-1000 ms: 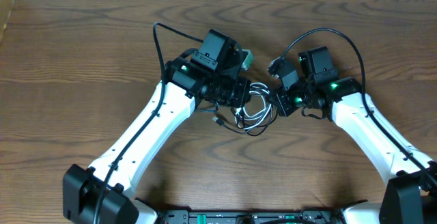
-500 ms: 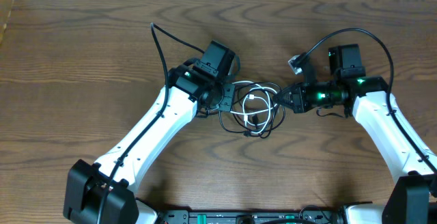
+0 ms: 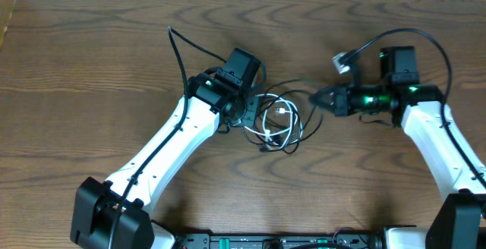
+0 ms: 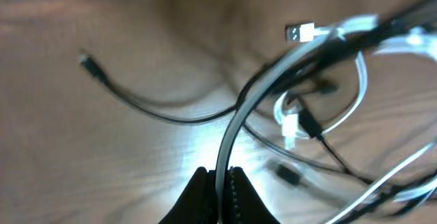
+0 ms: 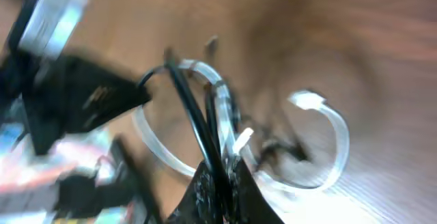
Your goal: Untangle cables
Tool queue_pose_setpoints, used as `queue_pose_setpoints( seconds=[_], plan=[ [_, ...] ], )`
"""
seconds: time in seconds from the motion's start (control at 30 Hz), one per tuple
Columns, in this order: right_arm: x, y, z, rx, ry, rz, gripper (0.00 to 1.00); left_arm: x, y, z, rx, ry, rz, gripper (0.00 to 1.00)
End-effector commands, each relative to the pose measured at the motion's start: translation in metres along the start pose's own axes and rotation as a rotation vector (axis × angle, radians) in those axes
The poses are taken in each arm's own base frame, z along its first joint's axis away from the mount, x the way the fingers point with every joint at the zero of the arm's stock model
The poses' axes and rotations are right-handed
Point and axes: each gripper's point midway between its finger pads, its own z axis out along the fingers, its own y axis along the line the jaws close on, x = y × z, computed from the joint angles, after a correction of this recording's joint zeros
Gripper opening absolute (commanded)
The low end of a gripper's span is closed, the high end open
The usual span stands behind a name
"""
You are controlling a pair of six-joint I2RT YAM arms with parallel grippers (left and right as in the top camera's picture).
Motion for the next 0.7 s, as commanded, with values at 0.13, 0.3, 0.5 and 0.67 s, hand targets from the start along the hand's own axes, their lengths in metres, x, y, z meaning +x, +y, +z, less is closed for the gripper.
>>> queue_pose_setpoints(
  seconds=[0.13,0.3,0.5,0.67],
  plan=[
    [-0.004,-0.109,-0.061,0.549,-0.157,0.345,0.01,0.026,0.019,-0.004,-0.062,0.100,-0.013,0.08],
    [0.027,-0.154,-0.106,0.830,-0.132,0.465,0.01,0.027,0.039,-0.005,-0.100,0.113,-0.055,0.08],
    [0.067,-0.186,-0.168,1.215,-0.080,0.572,0.02,0.018,0.065,-0.007,-0.113,0.092,-0.142,0.07],
    [0.078,-0.190,-0.184,1.287,-0.111,0.665,0.08,0.005,0.068,-0.008,-0.015,0.053,-0.210,0.08]
  ],
)
